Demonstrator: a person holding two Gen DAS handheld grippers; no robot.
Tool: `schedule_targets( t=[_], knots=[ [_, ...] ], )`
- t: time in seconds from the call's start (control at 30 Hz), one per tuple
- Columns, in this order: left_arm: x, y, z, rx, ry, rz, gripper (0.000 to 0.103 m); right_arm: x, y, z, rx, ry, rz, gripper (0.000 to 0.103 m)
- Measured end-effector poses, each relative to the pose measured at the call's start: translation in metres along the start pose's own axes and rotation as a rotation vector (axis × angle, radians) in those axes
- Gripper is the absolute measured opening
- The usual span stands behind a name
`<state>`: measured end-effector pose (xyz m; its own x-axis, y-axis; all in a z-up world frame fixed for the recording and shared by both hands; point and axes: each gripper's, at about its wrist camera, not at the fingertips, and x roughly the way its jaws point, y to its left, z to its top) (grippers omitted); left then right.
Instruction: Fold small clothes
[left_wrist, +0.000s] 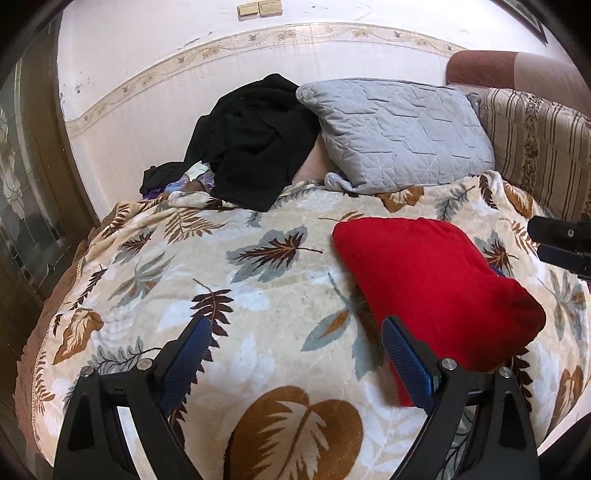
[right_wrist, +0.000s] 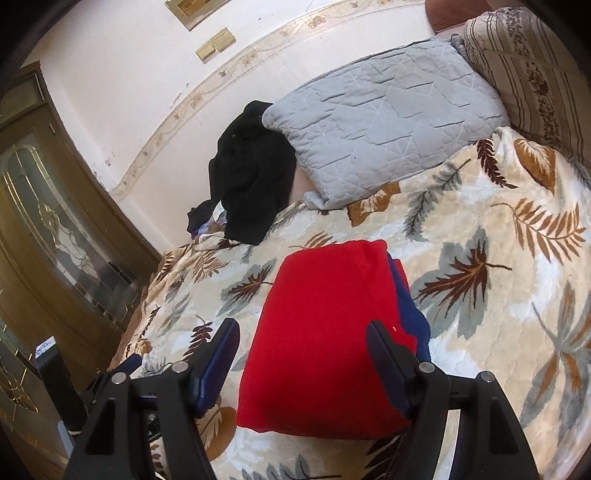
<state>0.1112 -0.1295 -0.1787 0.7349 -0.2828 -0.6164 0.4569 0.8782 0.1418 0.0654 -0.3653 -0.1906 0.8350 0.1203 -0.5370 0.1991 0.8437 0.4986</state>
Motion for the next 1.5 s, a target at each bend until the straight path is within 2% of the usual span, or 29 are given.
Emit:
schedule_targets(
  t=[0.37, 1.2, 1.37, 1.43, 1.5],
  knots=[
    [0.010, -0.001, 0.004, 0.006, 0.016, -0.003, 0.093, 0.016, 0.002, -0.001, -0.029, 0.028, -0.018, 0.075],
    [0.023, -0.015, 0.005, 0.035, 0.034, -0.015, 0.093, 0.012, -0.013, -0.001, -0.016, 0.029, -0.046, 0.075],
    [0.026, -0.019, 0.004, 0.044, 0.042, -0.013, 0.093, 0.016, -0.011, -0.004, -0.031, 0.036, -0.057, 0.072],
    [0.027, -0.019, 0.004, 0.045, 0.045, -0.012, 0.093, 0.019, -0.009, -0.005, -0.040, 0.042, -0.054, 0.067],
    [0.028, -0.019, 0.004, 0.047, 0.048, -0.011, 0.093, 0.021, -0.008, -0.006, -0.045, 0.050, -0.059, 0.066]
  ],
)
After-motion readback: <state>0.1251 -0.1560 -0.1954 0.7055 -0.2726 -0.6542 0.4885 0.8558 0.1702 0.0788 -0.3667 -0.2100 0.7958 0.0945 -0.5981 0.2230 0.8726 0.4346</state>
